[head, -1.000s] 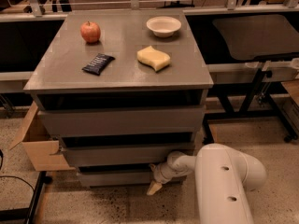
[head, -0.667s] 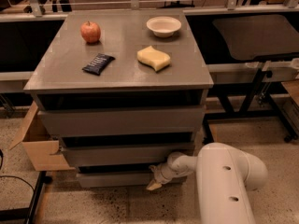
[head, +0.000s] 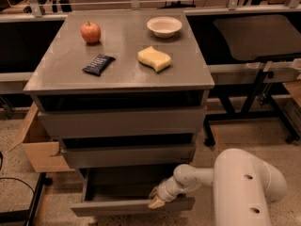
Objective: Open bottom drawer
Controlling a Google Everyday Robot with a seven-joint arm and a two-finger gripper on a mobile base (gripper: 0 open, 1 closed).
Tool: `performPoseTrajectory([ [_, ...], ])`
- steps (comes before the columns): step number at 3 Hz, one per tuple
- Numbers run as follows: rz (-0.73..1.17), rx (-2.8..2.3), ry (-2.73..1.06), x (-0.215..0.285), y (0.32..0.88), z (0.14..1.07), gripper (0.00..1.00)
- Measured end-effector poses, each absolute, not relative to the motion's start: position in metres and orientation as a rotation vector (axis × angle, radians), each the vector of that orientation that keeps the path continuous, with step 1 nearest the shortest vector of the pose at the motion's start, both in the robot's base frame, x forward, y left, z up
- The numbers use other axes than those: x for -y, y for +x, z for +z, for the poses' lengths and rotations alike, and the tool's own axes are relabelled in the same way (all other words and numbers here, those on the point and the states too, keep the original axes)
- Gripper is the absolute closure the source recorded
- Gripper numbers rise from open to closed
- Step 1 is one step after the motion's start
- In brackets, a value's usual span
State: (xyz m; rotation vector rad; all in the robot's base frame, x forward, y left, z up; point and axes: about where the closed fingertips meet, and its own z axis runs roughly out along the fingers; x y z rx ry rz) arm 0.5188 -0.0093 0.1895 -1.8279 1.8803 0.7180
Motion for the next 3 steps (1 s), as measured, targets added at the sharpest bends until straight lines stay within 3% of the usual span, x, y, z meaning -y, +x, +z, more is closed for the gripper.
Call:
performPoseTrajectory([
  [2,0.971,-1.915,-1.733,0.013,0.444,0.193,1.0],
  [3,1.061,-1.924,-1.697,0.015,0.429,0.195,0.75],
])
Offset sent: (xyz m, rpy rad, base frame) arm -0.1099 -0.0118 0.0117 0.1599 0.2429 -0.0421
